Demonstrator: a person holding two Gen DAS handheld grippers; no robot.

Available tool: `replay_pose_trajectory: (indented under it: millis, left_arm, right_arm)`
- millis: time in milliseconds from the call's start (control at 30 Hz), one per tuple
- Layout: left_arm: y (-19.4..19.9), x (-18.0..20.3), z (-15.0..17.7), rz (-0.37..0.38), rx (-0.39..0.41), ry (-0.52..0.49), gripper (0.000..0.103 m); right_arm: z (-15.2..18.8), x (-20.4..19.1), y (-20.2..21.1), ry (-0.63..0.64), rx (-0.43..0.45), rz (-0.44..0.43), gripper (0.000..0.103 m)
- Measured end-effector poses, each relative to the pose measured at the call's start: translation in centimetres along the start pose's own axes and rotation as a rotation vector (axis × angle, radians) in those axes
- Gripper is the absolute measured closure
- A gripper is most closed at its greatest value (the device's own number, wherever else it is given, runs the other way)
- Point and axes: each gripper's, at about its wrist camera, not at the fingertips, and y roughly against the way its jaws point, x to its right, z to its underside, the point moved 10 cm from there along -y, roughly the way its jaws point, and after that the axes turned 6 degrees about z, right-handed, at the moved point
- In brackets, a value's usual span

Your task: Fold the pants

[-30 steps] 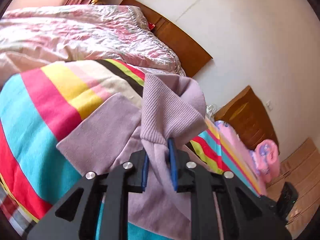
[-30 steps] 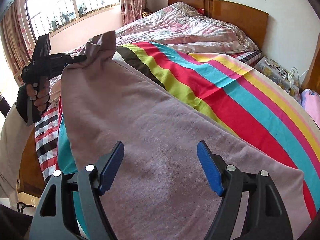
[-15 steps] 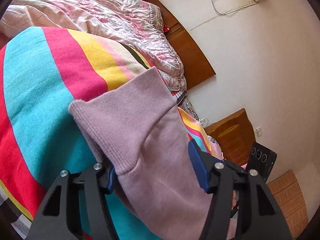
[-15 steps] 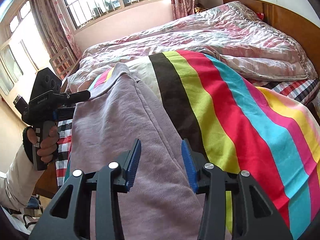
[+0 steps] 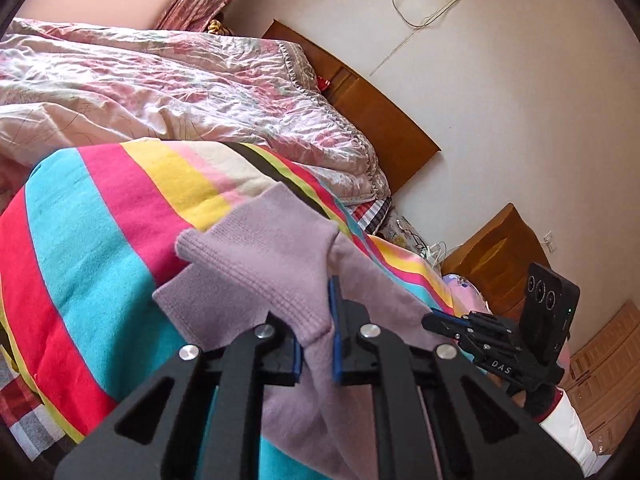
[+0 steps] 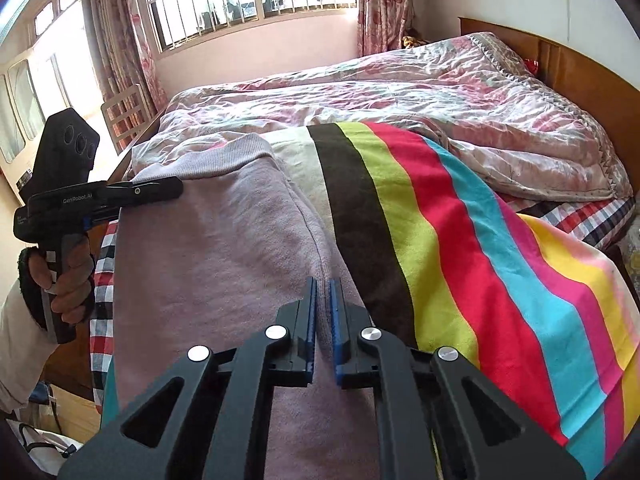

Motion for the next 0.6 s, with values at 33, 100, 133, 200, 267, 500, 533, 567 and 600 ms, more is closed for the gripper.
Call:
replay_pose_trajectory:
  millis: [33, 100, 133, 200, 267, 500, 533, 567, 600]
  left_arm:
    - [0.0, 0.6, -0.4, 0.004, 0.007, -0.017, 0.093]
    - [-0.8, 0.5, -0.4, -0.038, -0.016, -0.034, 0.093]
    - [-1.4, -0.4, 0.2, -0.068, -0.043, -0.024, 0.093]
    - [-2.9, -3.2, 2.2, -0.132, -0.123, 0.028, 0.092]
    - [-3.1, -4.9, 3.0, -0.082, -0.122, 0.092, 0.089]
    - [-1.3, -4.8, 1.6, -0.018, -0.087, 0.137, 0.058]
    - [-1.4, -5.1, 1.4, -0.028, -0.086, 0.143, 0.058]
    - [-1.6, -5.3, 1.3, -0.040, -0.087, 0.147, 0.058]
    - [-1.7, -5.5, 1.4, -0.049, -0.089, 0.151, 0.058]
  right_arm:
    - [-0.4, 0.5, 0.4, -0.003, 0.011, 0.013, 0.095]
    - [-0.3, 1.1, 0.1, -0.013, -0.010, 0.015, 0.095]
    - [0.2, 1.2, -0.7, -0.009, -0.036, 0.016, 0.095]
    - [1.9, 1.4, -2.9, -0.009, -0.104, 0.016, 0.095]
    - [3.0, 1.6, -4.2, -0.037, -0.123, 0.016, 0.093]
    - [1.7, 1.7, -1.6, -0.111, -0.060, 0.008, 0.073]
    - [1.2, 1.4, -1.1, -0.121, -0.038, -0.007, 0.072]
    - [0.9, 0.8, -0.9, -0.132, -0.022, -0.028, 0.072]
    - [0.9, 0.2, -1.2, -0.132, -0.028, -0.047, 0.072]
